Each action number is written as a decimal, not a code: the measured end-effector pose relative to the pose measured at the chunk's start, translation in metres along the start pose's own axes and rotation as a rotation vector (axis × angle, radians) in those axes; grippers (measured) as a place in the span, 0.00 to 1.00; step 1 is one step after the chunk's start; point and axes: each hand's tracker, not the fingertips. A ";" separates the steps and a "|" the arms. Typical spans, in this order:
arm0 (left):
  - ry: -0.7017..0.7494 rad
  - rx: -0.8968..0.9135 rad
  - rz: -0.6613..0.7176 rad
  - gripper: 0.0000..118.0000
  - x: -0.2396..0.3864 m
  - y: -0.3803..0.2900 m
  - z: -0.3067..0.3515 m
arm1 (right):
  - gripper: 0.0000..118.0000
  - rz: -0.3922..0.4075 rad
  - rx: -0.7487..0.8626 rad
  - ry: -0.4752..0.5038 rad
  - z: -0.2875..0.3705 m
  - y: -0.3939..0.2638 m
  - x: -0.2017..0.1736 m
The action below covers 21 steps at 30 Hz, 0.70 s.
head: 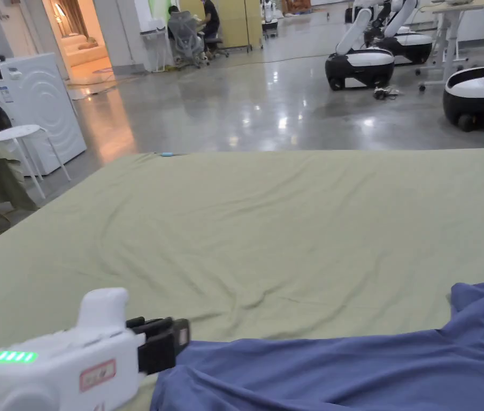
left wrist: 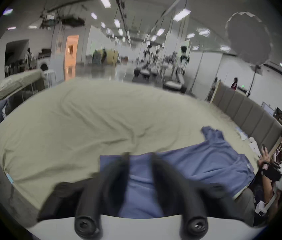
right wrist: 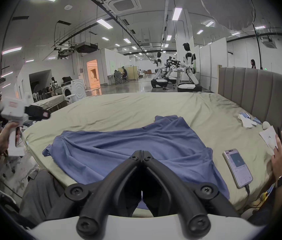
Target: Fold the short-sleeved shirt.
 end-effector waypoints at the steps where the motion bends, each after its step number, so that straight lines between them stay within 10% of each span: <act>1: -0.029 -0.103 0.001 0.59 -0.009 0.009 -0.022 | 0.00 -0.010 -0.005 -0.008 0.001 -0.002 0.005; 9: 0.136 -0.339 0.148 0.58 -0.052 0.012 -0.119 | 0.00 -0.213 -0.001 -0.055 0.003 -0.022 0.059; 11: 0.154 -0.366 0.178 0.47 -0.056 0.011 -0.131 | 0.00 -0.231 -0.016 -0.065 0.002 -0.025 0.070; 13: 0.178 -0.376 0.193 0.14 -0.051 0.005 -0.137 | 0.00 -0.244 -0.028 -0.083 0.002 -0.027 0.077; 21: 0.208 -0.426 -0.025 0.08 -0.028 0.001 -0.153 | 0.00 -0.215 -0.082 -0.144 -0.021 -0.007 0.103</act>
